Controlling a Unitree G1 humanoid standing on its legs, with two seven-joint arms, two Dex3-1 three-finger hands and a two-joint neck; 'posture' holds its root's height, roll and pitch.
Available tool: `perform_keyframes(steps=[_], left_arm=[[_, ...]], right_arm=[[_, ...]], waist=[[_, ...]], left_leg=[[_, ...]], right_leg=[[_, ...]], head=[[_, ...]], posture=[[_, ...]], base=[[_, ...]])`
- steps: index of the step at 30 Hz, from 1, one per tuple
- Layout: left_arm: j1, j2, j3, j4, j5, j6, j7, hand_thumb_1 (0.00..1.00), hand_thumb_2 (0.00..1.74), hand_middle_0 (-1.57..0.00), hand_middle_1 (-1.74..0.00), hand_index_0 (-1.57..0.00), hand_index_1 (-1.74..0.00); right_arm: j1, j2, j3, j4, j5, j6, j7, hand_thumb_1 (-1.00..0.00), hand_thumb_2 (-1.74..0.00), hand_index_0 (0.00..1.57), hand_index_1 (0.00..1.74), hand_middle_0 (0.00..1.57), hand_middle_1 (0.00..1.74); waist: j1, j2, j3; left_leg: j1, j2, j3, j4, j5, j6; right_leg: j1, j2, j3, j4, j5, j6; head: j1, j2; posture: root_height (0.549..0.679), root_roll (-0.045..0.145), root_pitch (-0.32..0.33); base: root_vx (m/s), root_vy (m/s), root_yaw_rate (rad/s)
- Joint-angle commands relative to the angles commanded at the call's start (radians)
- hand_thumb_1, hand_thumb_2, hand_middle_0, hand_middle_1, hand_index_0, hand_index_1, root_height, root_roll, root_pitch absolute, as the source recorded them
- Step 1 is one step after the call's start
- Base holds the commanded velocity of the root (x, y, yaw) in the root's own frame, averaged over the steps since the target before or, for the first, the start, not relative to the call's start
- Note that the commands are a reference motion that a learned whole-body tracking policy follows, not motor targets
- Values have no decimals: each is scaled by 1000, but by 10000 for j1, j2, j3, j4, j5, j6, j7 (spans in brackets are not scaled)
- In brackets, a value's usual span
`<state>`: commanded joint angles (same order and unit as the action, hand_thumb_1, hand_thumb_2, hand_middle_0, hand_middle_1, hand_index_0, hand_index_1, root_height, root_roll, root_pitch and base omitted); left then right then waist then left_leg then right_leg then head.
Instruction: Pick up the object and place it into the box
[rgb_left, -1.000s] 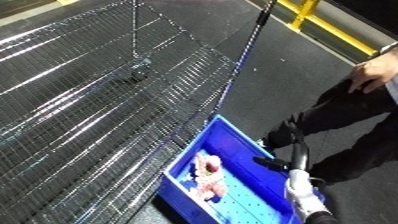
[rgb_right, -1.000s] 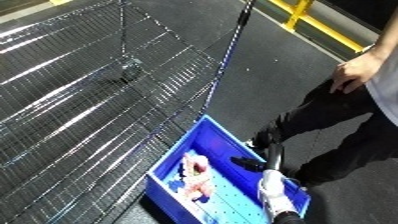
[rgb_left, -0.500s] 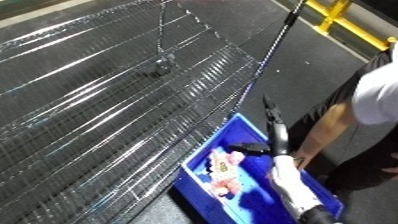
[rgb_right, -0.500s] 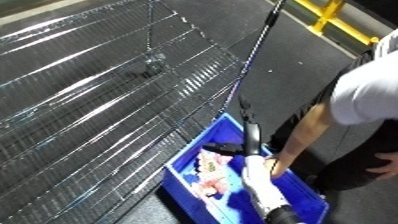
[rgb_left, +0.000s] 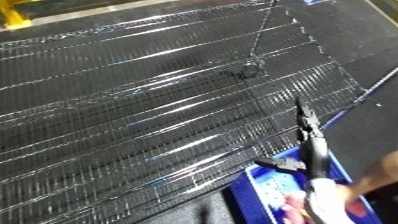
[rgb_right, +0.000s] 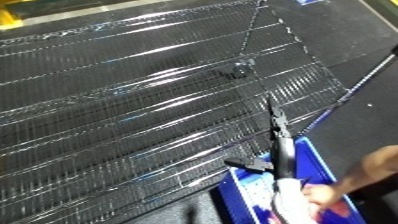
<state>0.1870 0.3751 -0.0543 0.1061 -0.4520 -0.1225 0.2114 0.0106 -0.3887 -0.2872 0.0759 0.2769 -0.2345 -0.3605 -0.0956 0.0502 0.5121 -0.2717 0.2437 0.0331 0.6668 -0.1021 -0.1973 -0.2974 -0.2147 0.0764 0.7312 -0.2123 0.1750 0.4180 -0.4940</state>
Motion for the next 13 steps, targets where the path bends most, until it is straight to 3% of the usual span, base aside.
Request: perform_keyframes(steps=[13], left_arm=[[-175,-41,41,-80,47,-18,184,1000,1740,-1570,-1740,-1570,-1740]], right_arm=[[-437,200,1180,-455,85,51,356,0,0,0,0,0,0]], waist=[[485,-172,79]], left_leg=[[-155,-75,-178,-131,67,24]], right_leg=[[-144,-68,-137,73,4,20]], head=[[-1842,694]], posture=[[621,42,-204]], base=[[10,6,46]])
